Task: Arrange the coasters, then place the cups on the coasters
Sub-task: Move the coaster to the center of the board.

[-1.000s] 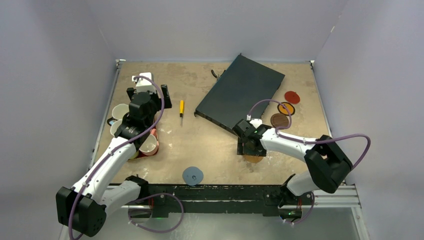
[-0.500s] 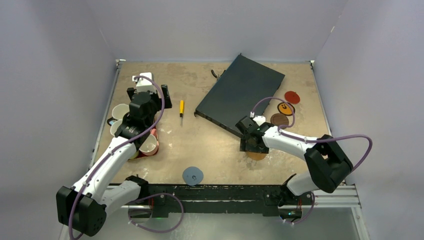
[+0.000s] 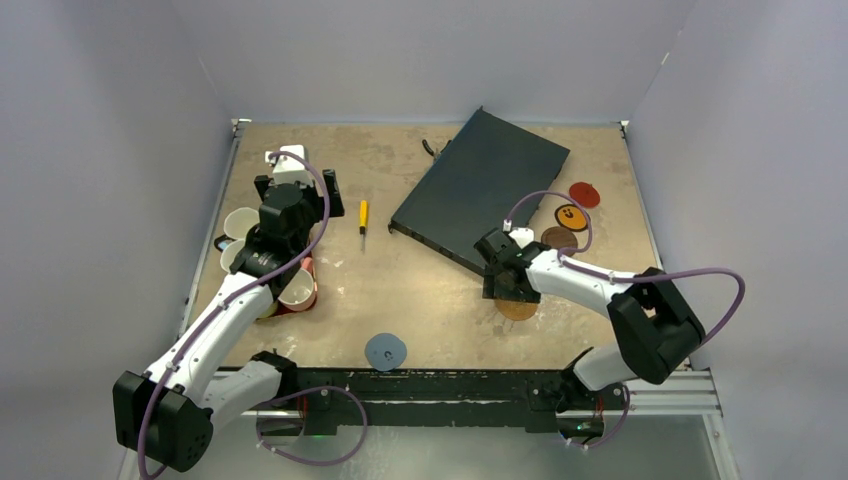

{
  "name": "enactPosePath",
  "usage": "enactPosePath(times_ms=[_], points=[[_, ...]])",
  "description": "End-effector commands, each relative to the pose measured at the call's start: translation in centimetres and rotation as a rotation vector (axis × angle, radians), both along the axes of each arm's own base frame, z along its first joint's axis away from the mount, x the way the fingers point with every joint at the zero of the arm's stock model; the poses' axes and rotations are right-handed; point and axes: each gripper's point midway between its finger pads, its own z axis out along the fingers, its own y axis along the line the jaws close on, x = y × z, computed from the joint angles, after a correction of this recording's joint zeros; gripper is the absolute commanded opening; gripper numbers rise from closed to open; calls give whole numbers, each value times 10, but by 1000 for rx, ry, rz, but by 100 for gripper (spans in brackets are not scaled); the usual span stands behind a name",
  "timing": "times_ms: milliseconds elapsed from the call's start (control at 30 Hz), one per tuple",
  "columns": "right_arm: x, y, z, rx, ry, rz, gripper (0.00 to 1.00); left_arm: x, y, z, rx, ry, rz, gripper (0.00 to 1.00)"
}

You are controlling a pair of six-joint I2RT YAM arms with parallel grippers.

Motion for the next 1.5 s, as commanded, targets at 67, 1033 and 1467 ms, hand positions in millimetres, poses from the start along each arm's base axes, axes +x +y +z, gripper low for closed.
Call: enactPosePath(times_ms=[67,1033,1467], points=[[11,-6,4,-37,-25,-9,77,3,-2,10,-15,-35,4,98],[-20,-1,33,142,0,-85,98,4,-5,7,-23,-26,-11,98],[-28,-9,15,119,29,-213,98,4,-6,9,-27,-31,-14,98]])
